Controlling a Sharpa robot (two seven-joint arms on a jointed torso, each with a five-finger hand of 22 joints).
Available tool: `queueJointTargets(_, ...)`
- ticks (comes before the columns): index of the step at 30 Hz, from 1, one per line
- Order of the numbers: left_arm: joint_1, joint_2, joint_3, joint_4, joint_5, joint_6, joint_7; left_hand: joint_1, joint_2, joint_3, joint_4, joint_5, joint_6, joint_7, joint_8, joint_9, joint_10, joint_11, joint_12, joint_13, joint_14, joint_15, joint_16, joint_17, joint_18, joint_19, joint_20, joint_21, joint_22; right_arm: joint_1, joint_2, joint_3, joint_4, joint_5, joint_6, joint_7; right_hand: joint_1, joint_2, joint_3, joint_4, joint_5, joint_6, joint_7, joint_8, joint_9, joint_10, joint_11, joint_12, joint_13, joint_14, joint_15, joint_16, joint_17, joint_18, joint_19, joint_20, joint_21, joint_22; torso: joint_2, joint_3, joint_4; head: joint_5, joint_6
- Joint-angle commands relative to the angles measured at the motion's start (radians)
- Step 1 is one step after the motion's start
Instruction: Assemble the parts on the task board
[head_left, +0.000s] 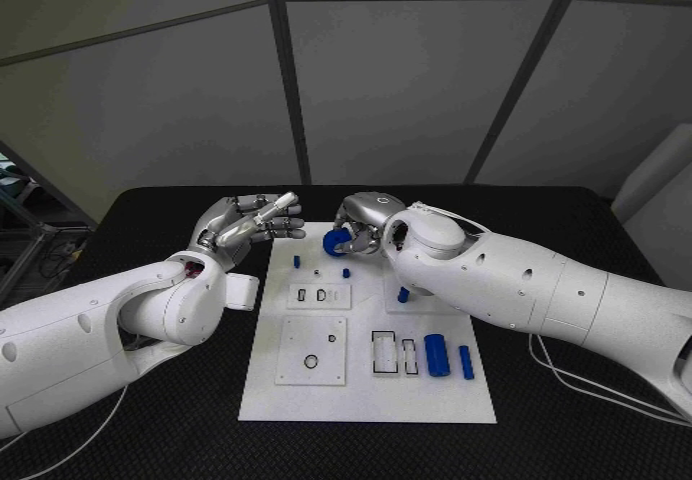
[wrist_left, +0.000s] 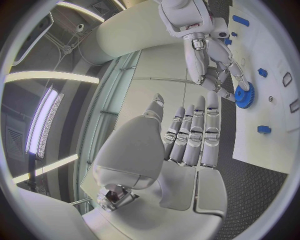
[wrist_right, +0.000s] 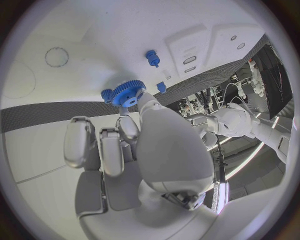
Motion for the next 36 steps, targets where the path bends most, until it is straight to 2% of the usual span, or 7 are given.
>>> queueJointTargets(1, 0.002, 0.001, 0.001, 0.001, -0.006, 0.012, 0.003, 0.001, 0.009, -0.001, -0.005, 0.0, 0.0, 0.002, -0.003, 0.0, 0.0, 0.001, -0.003, 0.0, -0.001, 0.005, -0.004, 0.002, -0.02, -0.008, 0.002, 0.005, 0.001, -0.002, -0.003, -0.013, -0.002, -0.01, 0.034, -0.002, -0.003, -0.015, -0.005, -0.002, -0.005, -0.023, 0.004, -0.017, -0.004, -0.016, 0.003, -0.011, -0.01, 0.075, 0.012, -0.004, 0.116, -0.002, -0.004, 0.006, -0.005, -0.004, 0.0, 0.0005, -0.0003, 0.001, 0.0)
queueJointTargets(9, 0.002, 0.001, 0.001, 0.0, -0.006, 0.012, 0.002, 0.001, 0.009, -0.001, -0.005, 0.0, 0.0, 0.002, -0.003, 0.0, 0.0, 0.001, -0.003, 0.0, -0.001, 0.005, -0.004, 0.002, -0.02, -0.008, 0.002, 0.005, 0.001, -0.002, -0.006, -0.022, -0.003, -0.01, 0.032, -0.005, -0.018, -0.032, -0.002, 0.007, -0.009, -0.076, 0.016, -0.061, -0.006, -0.03, 0.015, -0.024, -0.023, 0.074, 0.023, -0.004, 0.116, -0.001, -0.008, 0.017, -0.008, -0.007, 0.0, 0.0009, 0.0, 0.002, -0.003)
queueJointTargets(20, 0.002, 0.002, 0.001, -0.001, -0.006, 0.011, 0.001, 0.001, 0.009, -0.001, -0.005, 0.0, 0.0, 0.002, -0.004, 0.0, -0.001, 0.001, -0.004, 0.0, -0.001, 0.005, -0.004, 0.002, -0.02, -0.009, 0.002, 0.005, 0.001, -0.002, -0.013, -0.023, -0.001, 0.003, 0.027, -0.006, -0.041, -0.04, -0.002, 0.029, -0.009, -0.084, 0.02, -0.073, -0.004, -0.03, 0.019, -0.021, -0.021, 0.075, 0.027, -0.003, 0.119, -0.001, -0.008, 0.021, -0.009, -0.008, 0.0, 0.0008, -0.0006, 0.0, -0.001)
queueJointTargets(22, 0.002, 0.002, 0.001, -0.001, -0.006, 0.011, 0.001, 0.001, 0.009, -0.001, -0.006, -0.001, 0.0, 0.002, -0.004, 0.0, -0.001, 0.001, -0.004, 0.0, -0.002, 0.005, -0.004, 0.002, -0.02, -0.009, 0.002, 0.005, 0.001, -0.002, -0.014, -0.023, -0.002, 0.014, 0.033, -0.007, -0.086, -0.032, -0.005, 0.052, 0.015, -0.08, 0.023, -0.075, -0.002, -0.025, 0.021, -0.014, -0.014, 0.076, 0.029, 0.0, 0.126, -0.002, -0.006, 0.024, -0.007, -0.005, 0.0, 0.0008, -0.0003, 0.0, -0.002)
queueJointTargets(27, 0.002, 0.001, 0.001, -0.002, -0.006, 0.011, 0.0, 0.0, 0.009, -0.002, -0.006, -0.001, -0.001, 0.003, -0.005, -0.001, -0.002, 0.002, -0.005, 0.0, -0.002, 0.005, -0.006, 0.003, -0.02, -0.01, 0.002, 0.005, 0.001, -0.002, -0.017, -0.023, -0.007, 0.041, 0.05, -0.013, -0.22, 0.0, -0.004, 0.055, 0.055, -0.073, 0.026, -0.084, 0.001, -0.018, 0.026, 0.002, 0.002, 0.079, 0.034, 0.007, 0.14, -0.002, -0.002, 0.029, -0.005, 0.001, 0.0, 0.0002, 0.0008, 0.0, -0.002)
queueJointTargets(32, 0.002, 0.001, 0.001, -0.002, -0.006, 0.011, -0.001, 0.0, 0.009, -0.002, -0.006, -0.001, -0.001, 0.004, -0.006, -0.001, -0.002, 0.002, -0.005, 0.0, -0.002, 0.005, -0.006, 0.003, -0.02, -0.01, 0.002, 0.005, 0.001, -0.002, -0.021, -0.023, -0.007, 0.05, 0.049, -0.017, -0.264, 0.01, -0.001, 0.055, 0.073, -0.068, 0.026, -0.086, 0.002, -0.015, 0.027, 0.011, 0.011, 0.081, 0.035, 0.012, 0.152, -0.004, 0.002, 0.03, -0.002, 0.007, 0.0, 0.0003, 0.0005, 0.0, -0.003)
queueJointTargets(36, 0.002, 0.0, 0.001, -0.002, -0.006, 0.009, -0.002, -0.001, 0.01, -0.002, -0.007, -0.001, -0.003, 0.005, -0.007, -0.001, -0.005, 0.003, -0.007, 0.0, -0.004, 0.006, -0.007, 0.004, -0.021, -0.011, 0.003, 0.005, 0.001, -0.002, -0.034, -0.023, 0.007, 0.054, 0.023, -0.015, -0.272, 0.013, 0.003, 0.053, 0.089, -0.063, 0.025, -0.086, 0.003, -0.01, 0.026, 0.018, 0.019, 0.082, 0.035, 0.014, 0.155, -0.005, 0.005, 0.03, 0.001, 0.012, 0.0, 0.0005, 0.0001, 0.0, -0.002)
